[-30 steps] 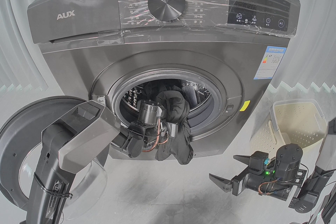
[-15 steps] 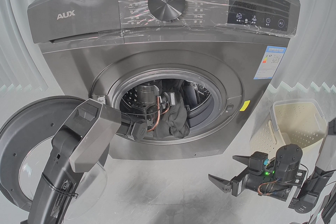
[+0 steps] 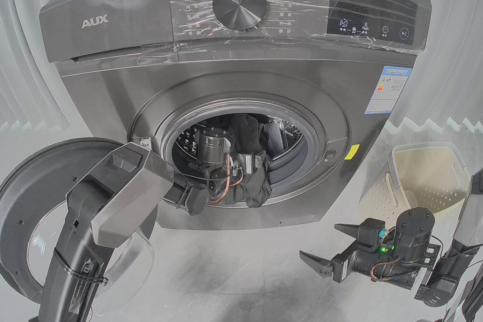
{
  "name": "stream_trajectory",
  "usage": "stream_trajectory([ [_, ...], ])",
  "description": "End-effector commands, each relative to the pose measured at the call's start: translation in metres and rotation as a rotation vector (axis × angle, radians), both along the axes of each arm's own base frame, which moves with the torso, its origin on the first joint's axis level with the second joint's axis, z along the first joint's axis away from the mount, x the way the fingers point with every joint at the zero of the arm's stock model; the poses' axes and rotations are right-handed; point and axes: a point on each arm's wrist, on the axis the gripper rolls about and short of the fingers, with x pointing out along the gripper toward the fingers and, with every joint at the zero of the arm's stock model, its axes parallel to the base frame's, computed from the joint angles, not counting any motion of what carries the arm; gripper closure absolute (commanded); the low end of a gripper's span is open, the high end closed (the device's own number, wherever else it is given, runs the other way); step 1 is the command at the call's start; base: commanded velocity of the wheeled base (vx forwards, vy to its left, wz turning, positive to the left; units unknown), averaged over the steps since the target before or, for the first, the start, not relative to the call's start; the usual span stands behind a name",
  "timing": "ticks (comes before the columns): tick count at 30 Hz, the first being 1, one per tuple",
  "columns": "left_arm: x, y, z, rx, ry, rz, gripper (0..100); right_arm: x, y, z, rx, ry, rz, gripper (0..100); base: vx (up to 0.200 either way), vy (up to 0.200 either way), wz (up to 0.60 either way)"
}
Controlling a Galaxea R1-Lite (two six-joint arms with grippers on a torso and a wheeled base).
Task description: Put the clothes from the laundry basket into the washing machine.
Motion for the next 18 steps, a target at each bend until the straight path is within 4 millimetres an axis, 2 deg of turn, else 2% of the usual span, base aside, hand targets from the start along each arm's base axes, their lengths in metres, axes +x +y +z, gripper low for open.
stream_trajectory([
  [1, -0.033, 0.002, 0.002, 0.045, 0.089, -0.091, 0, 0.0, 0.001, -0.002, -0.007, 0.008, 0.001, 0, 0.0, 0.0, 0.0],
  [10, -0.032, 0.002, -0.026, 0.085, 0.133, -0.1, 0, 0.0, 0.001, -0.003, -0.009, 0.01, 0.003, 0, 0.0, 0.0, 0.0],
  [11, -0.032, 0.002, -0.031, 0.094, 0.136, -0.101, 100, 0.0, 0.001, -0.003, -0.008, 0.01, 0.004, 0, 0.0, 0.0, 0.0],
  [14, -0.03, 0.002, -0.038, 0.113, 0.135, -0.103, 100, 0.0, 0.001, -0.003, -0.008, 0.01, 0.003, 0, 0.0, 0.0, 0.0],
  [18, -0.025, 0.001, -0.035, 0.101, 0.117, -0.096, 100, 0.0, 0.001, -0.003, -0.009, 0.01, 0.001, 0, 0.0, 0.0, 0.0],
])
